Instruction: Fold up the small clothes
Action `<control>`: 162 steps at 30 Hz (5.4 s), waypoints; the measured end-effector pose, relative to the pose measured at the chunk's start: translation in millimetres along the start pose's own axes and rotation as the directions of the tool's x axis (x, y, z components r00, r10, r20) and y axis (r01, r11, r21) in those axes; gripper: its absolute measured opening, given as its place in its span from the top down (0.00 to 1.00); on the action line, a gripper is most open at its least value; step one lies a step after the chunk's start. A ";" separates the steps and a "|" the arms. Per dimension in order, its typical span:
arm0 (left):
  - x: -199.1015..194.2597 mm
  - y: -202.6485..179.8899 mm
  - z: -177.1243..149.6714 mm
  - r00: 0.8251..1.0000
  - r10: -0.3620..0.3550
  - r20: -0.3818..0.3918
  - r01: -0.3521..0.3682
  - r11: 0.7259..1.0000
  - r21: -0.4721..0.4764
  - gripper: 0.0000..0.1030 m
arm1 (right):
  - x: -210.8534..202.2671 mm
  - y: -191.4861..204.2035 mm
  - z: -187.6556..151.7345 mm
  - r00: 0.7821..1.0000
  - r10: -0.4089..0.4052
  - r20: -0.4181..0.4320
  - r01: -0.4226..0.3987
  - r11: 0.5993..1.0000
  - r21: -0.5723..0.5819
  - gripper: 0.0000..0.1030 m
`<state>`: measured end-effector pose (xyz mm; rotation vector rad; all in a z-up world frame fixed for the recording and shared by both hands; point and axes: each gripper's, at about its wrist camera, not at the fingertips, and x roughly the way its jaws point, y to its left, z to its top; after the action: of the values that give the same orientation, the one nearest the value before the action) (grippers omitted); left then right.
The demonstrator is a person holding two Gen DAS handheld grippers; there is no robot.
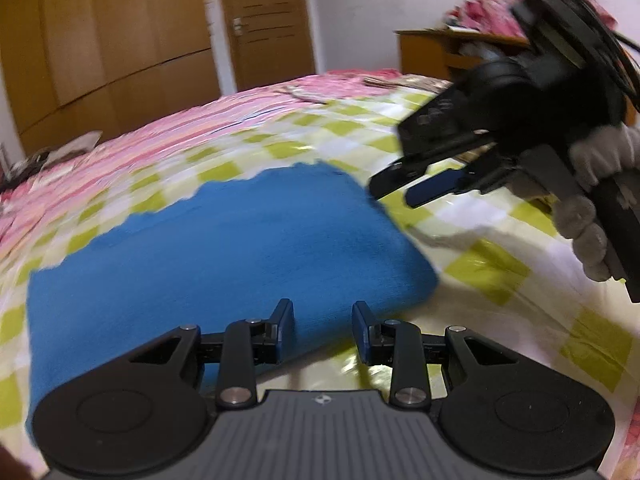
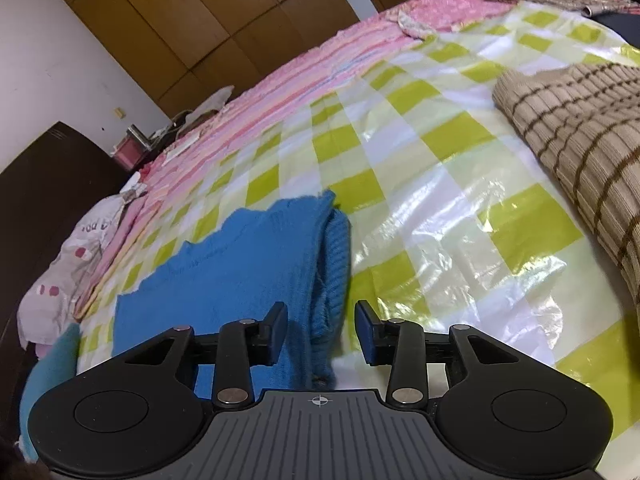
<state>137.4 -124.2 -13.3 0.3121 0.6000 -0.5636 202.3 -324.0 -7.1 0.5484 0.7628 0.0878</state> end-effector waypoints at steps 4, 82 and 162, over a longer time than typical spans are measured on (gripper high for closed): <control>4.7 -8.2 8.7 1.000 -0.015 0.003 0.015 1.000 0.026 0.63 | -0.2 -6.6 -5.5 0.999 0.001 -0.032 -0.001 1.000 0.011 0.63; 134.8 -30.3 122.9 0.957 0.108 -0.270 -0.076 0.989 0.126 0.78 | -0.3 5.0 -42.3 0.976 0.155 -0.155 -0.166 0.984 -0.064 0.84; 22.4 122.4 101.9 0.998 0.035 -0.056 -0.050 0.955 -0.292 0.81 | -4.5 144.7 -50.6 0.996 0.014 -0.084 -0.048 0.906 -0.421 0.89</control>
<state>268.9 -78.7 67.2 0.0581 0.7141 -0.4187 182.0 -178.9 38.4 0.1418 0.7840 0.2997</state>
